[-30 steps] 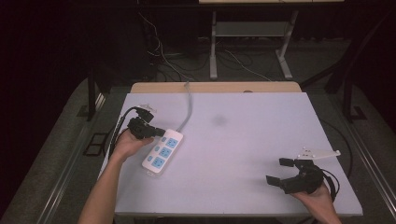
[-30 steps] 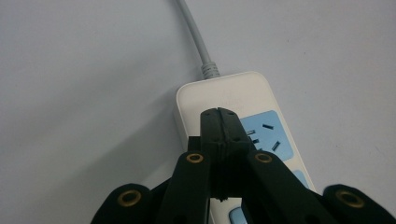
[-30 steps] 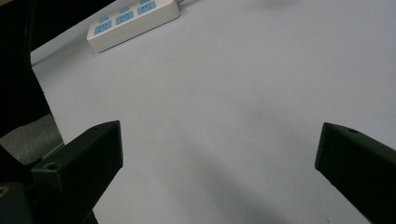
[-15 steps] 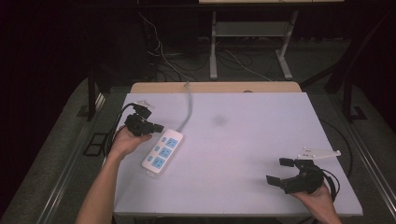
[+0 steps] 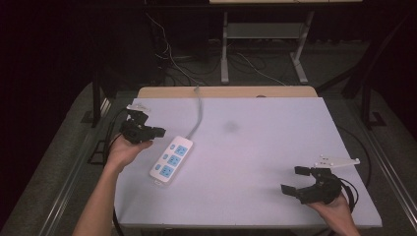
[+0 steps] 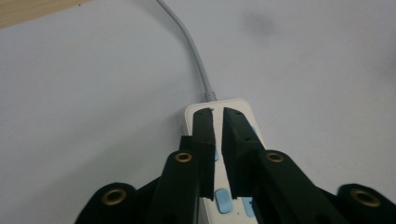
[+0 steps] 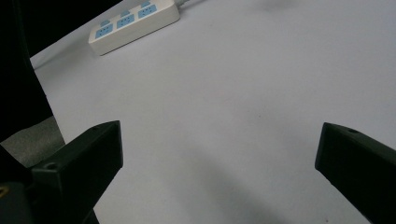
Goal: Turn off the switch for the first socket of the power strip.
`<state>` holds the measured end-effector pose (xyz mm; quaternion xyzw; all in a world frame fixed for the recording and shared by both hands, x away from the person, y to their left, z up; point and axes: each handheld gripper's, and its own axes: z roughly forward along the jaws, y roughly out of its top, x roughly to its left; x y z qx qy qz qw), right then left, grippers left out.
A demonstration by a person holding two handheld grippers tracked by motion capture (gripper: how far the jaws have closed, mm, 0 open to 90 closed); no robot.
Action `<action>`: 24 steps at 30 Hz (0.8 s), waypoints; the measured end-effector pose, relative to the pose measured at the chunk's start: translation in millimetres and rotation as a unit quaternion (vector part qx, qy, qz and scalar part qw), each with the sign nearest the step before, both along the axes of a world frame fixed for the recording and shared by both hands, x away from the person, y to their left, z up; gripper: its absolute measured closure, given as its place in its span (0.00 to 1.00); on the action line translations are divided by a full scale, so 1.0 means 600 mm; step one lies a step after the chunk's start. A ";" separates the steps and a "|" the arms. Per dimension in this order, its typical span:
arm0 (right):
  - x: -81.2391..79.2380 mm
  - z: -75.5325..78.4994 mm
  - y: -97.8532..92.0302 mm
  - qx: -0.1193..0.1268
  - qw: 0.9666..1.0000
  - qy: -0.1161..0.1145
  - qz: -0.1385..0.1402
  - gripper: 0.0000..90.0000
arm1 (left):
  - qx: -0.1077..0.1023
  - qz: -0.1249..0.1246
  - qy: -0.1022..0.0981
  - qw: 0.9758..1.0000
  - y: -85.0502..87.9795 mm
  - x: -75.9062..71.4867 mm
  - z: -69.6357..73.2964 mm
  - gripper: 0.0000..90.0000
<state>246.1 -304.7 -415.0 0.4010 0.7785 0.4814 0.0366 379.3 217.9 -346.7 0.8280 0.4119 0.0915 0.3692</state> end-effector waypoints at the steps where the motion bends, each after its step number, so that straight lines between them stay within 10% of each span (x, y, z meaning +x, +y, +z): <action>1: 0.000 0.000 0.000 0.000 1.000 0.000 0.000 0.01 | -0.006 0.003 -0.004 1.000 0.002 -0.004 0.002 0.90; 8: 0.000 0.000 0.000 0.000 1.000 0.001 -0.001 0.01 | -0.047 0.017 -0.027 0.998 0.019 -0.035 0.011 0.64; 16: 0.000 0.000 -0.002 0.001 1.000 0.001 -0.004 0.01 | -0.070 0.030 -0.037 0.996 0.020 -0.059 0.015 0.08; 24: -0.001 -0.001 -0.002 0.001 1.000 0.000 -0.005 0.01 | -0.068 0.033 -0.053 0.996 0.008 -0.090 0.008 0.00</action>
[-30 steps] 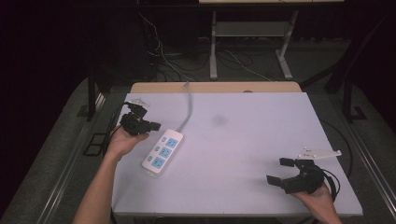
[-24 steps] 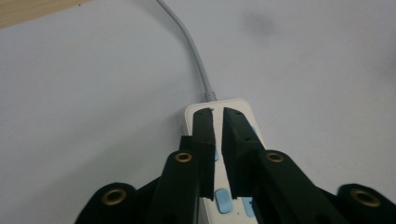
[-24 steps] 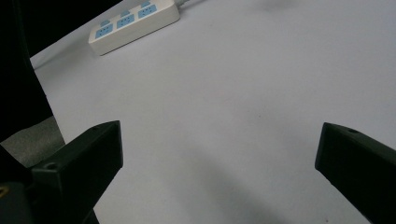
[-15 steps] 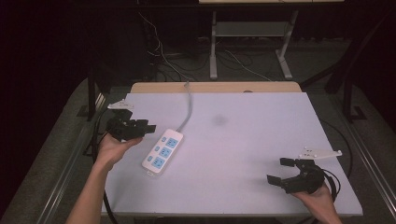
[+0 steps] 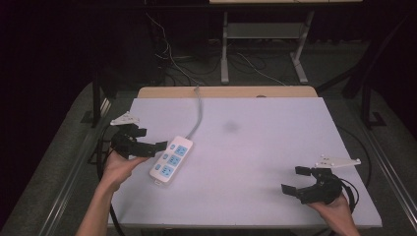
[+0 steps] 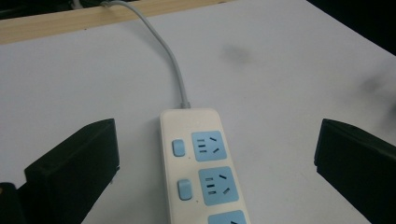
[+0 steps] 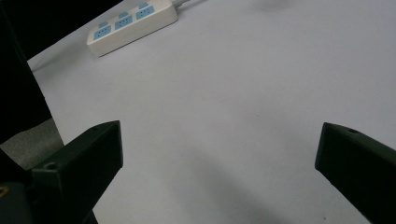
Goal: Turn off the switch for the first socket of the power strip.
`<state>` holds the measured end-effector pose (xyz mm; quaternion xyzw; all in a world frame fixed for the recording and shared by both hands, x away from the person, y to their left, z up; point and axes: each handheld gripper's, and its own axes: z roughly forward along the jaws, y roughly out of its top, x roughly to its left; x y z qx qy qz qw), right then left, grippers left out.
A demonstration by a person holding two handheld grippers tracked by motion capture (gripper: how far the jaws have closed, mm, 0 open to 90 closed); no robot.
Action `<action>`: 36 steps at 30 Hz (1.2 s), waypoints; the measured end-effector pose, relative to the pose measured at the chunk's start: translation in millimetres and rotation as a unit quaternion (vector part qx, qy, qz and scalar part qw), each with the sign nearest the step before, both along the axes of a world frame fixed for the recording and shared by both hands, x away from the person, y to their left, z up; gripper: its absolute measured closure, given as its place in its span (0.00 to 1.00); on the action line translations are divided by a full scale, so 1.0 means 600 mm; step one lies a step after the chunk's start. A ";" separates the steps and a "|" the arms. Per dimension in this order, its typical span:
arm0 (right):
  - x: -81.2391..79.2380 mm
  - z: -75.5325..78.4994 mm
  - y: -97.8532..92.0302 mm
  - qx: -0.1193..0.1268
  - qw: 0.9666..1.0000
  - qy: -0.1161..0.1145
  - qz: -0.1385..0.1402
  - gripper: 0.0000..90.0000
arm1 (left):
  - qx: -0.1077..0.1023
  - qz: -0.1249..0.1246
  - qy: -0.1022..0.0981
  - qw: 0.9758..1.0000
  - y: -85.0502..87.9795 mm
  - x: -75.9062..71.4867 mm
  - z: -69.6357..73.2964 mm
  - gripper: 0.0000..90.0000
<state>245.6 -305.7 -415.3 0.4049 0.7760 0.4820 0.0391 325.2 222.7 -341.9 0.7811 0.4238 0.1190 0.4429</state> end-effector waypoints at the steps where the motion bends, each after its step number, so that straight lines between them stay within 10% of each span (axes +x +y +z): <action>1: 0.000 0.000 0.000 0.000 1.000 0.000 0.000 0.01 | -0.003 0.001 -0.004 1.000 0.000 -0.004 -0.001 0.00; 36: -0.001 0.000 0.002 -0.001 1.000 0.001 0.002 0.01 | -0.030 -0.044 -0.020 0.998 -0.039 -0.107 -0.087 0.00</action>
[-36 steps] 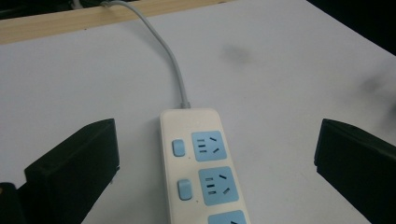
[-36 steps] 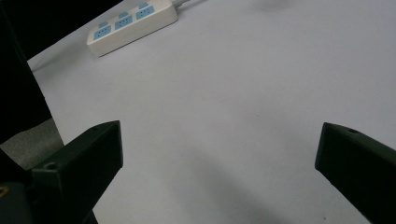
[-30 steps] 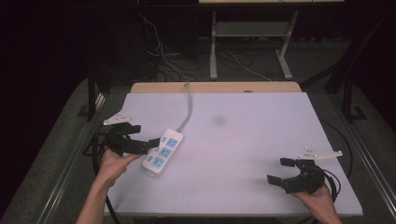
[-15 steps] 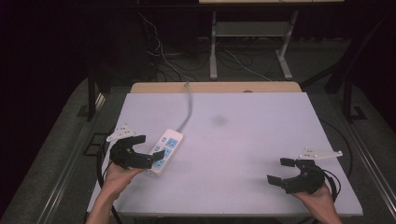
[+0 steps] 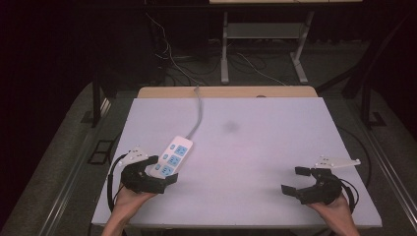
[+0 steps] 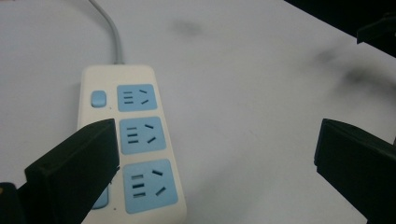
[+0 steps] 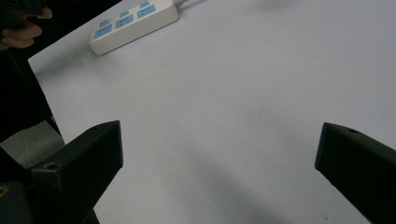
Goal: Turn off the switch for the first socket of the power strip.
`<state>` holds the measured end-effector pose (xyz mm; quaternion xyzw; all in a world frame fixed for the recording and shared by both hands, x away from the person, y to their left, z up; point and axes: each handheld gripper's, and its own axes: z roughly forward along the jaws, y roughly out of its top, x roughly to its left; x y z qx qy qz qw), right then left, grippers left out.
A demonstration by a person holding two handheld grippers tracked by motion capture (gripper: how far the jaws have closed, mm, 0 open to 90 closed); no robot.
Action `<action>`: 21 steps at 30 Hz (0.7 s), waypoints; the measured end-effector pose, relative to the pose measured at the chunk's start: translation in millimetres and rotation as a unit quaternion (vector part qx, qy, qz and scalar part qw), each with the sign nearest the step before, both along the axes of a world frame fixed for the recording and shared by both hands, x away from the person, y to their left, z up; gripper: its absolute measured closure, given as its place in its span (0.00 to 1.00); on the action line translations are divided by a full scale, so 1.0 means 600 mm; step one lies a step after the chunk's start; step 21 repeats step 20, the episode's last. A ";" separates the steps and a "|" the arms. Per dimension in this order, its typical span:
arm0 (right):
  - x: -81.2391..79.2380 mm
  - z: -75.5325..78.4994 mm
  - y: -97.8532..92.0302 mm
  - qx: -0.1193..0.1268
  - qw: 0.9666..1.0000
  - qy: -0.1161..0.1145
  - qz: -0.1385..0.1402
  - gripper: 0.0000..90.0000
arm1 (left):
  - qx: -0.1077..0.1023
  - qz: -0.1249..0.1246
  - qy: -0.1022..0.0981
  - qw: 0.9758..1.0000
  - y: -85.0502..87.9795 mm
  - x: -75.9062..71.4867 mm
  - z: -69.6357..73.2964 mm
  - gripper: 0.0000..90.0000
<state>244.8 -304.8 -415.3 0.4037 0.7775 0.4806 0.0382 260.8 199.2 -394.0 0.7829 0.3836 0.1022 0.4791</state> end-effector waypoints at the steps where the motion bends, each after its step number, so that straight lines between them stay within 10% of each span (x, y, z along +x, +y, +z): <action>1: 0.000 0.000 0.000 0.000 1.000 0.000 0.000 0.01 | 0.001 0.000 0.000 1.000 -0.002 -0.002 -0.002 0.00; 21: 0.000 -0.001 0.001 -0.001 1.000 0.000 0.004 0.01 | 0.014 -0.023 0.013 1.000 -0.020 -0.023 -0.049 0.00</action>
